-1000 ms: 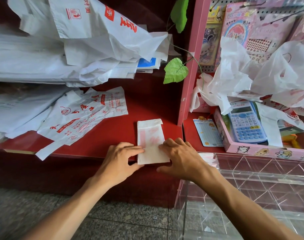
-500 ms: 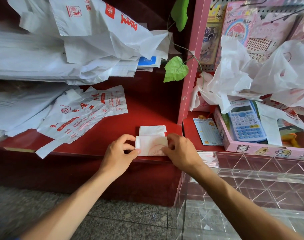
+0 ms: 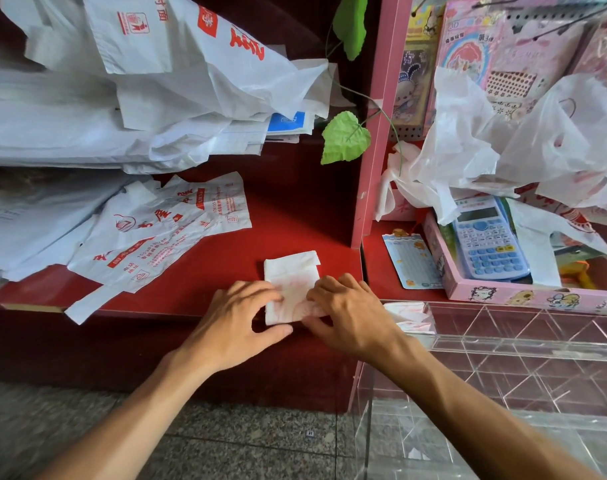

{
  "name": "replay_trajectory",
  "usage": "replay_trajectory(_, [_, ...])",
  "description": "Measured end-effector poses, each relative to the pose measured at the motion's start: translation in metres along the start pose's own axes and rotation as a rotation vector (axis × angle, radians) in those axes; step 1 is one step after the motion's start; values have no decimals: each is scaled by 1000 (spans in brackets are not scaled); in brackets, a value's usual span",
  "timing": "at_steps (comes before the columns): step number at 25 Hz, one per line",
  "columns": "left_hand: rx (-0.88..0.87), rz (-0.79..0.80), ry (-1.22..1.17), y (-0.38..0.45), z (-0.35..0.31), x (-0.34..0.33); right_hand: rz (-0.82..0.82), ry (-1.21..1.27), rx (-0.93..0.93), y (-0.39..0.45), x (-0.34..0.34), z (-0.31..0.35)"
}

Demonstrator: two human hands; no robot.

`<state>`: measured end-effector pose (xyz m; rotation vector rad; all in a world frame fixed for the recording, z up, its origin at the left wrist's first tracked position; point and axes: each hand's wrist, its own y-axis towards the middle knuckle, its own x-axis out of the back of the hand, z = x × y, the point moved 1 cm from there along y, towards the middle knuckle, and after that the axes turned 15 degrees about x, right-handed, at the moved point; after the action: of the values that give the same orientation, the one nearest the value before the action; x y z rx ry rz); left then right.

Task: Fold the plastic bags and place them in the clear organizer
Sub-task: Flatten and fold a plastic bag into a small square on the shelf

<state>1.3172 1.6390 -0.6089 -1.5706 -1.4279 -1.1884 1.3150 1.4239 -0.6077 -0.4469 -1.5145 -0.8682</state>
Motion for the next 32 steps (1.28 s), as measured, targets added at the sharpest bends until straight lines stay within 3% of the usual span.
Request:
replay_trajectory(4, [-94,-49,-13,-3,7,-1,63,72,97,-8,7,-1])
replay_trajectory(8, [-13,-60,-210,0,7,3,-34,110,74,-8,7,-4])
replay_trajectory(11, [19,-43,-217,0,8,4,21,19,78,-7,5,-5])
replay_trajectory(15, [64,-46,-298,-4,3,5,90,123,55,-3,4,-8])
replay_trajectory(20, [203,-14,-477,3,2,4,-7,252,-36,-1,-1,-20])
replay_trajectory(26, [374,-81,-606,6,-8,3,-226,515,-330,8,2,-17])
replay_trajectory(32, [339,-149,-465,5,-14,-3,-295,414,-354,12,-6,-12])
